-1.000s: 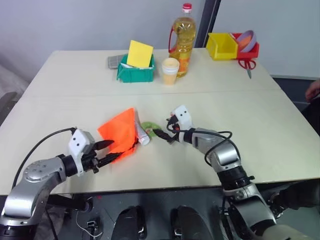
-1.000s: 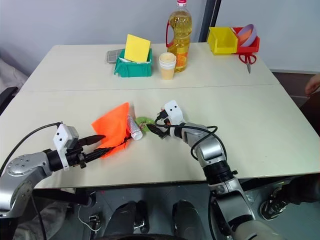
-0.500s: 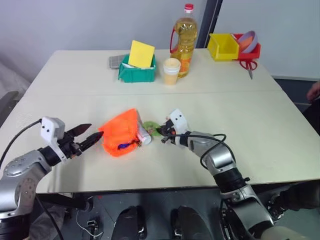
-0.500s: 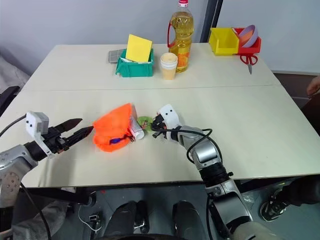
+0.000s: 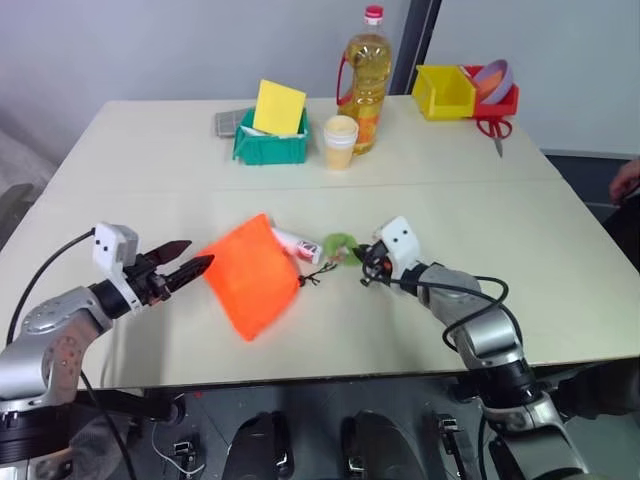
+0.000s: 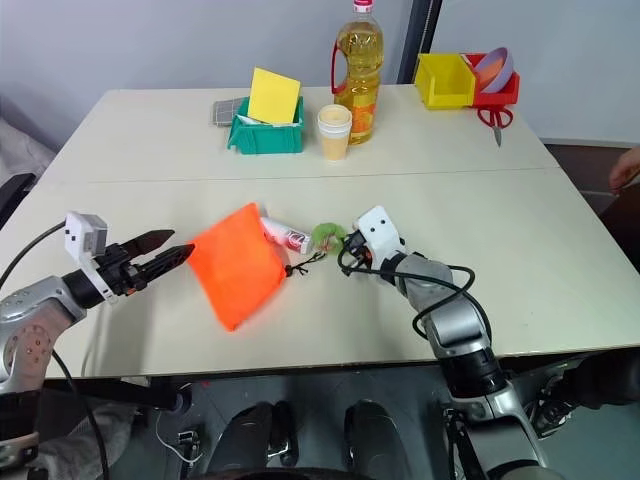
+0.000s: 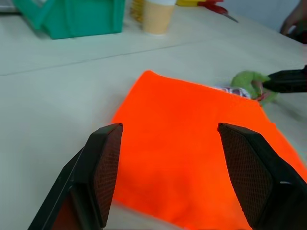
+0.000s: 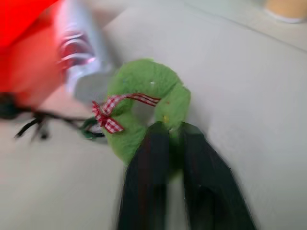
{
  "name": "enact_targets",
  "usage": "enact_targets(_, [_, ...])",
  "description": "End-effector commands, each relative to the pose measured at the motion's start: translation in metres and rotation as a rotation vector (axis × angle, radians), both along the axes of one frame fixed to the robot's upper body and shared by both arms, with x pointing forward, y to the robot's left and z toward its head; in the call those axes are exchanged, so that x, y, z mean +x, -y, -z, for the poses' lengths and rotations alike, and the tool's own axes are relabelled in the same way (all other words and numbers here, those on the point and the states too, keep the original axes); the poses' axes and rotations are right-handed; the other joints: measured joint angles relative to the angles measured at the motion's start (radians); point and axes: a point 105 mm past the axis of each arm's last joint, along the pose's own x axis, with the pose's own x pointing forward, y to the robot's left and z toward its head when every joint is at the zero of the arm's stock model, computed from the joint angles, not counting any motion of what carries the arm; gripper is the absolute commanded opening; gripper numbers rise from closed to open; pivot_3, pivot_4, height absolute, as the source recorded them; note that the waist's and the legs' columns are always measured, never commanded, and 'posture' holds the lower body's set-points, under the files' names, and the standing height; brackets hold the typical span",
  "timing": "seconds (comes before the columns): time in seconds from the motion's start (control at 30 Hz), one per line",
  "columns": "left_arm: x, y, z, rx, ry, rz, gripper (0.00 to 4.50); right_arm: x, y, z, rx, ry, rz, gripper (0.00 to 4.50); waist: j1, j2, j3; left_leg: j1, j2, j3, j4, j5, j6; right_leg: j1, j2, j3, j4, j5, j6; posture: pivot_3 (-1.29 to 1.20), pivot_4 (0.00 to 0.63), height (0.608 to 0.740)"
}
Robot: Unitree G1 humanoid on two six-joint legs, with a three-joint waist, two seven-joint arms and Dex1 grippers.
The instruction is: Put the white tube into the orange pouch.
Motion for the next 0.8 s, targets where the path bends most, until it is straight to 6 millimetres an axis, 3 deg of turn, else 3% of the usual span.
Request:
enact_targets(0.03, [-0.013,0.022,-0.014,0.008,0.005,0.148,4.31,-0.01,-0.002,-0.021,-0.004,0.091,-0.042,2.47,0.0,0.0,0.0,0.0,0.0,0.0,0.0,0.0,0.0,0.0,0.0,0.0,0.0,0.0,0.0,0.0,0.15,0.74])
enact_targets(0.1, [-0.018,0.034,-0.009,0.071,-0.008,0.212,4.5,-0.015,0.0,-0.025,0.01,0.112,-0.047,3.41,0.001,0.0,0.0,0.0,0.0,0.0,0.0,0.0,0.0,0.0,0.0,0.0,0.0,0.0,0.0,0.0,0.15,0.74])
enact_targets(0.3, [-0.024,0.053,0.0,0.116,-0.01,0.268,4.5,-0.033,-0.001,-0.035,0.061,0.136,-0.098,3.41,0.001,0.0,0.0,0.0,0.0,0.0,0.0,-0.002,-0.002,0.001,0.0,0.0,0.0,-0.001,-0.002,0.0,0.15,0.74])
enact_targets(0.43, [-0.026,0.046,0.006,0.156,0.001,0.227,4.5,-0.032,-0.018,-0.037,0.051,0.13,-0.176,3.41,-0.002,0.0,0.0,0.001,0.0,-0.001,0.0,-0.002,-0.002,0.0,0.0,0.0,0.0,-0.002,-0.003,0.0,0.15,0.74])
enact_targets(0.63, [-0.022,0.022,0.011,0.196,0.019,0.12,4.5,-0.008,-0.043,-0.028,-0.035,0.132,-0.257,3.41,0.001,0.0,0.0,0.001,0.0,-0.001,0.0,-0.002,-0.001,0.0,0.0,0.0,0.0,-0.002,-0.003,0.0,0.15,0.74])
enact_targets(0.8, [-0.028,0.024,0.013,0.218,0.039,0.117,4.5,0.008,-0.057,-0.015,-0.075,0.092,-0.319,3.41,0.001,0.0,0.0,0.0,0.0,0.0,0.001,-0.001,-0.002,0.0,0.0,0.0,-0.002,-0.002,-0.003,0.0,0.15,0.74])
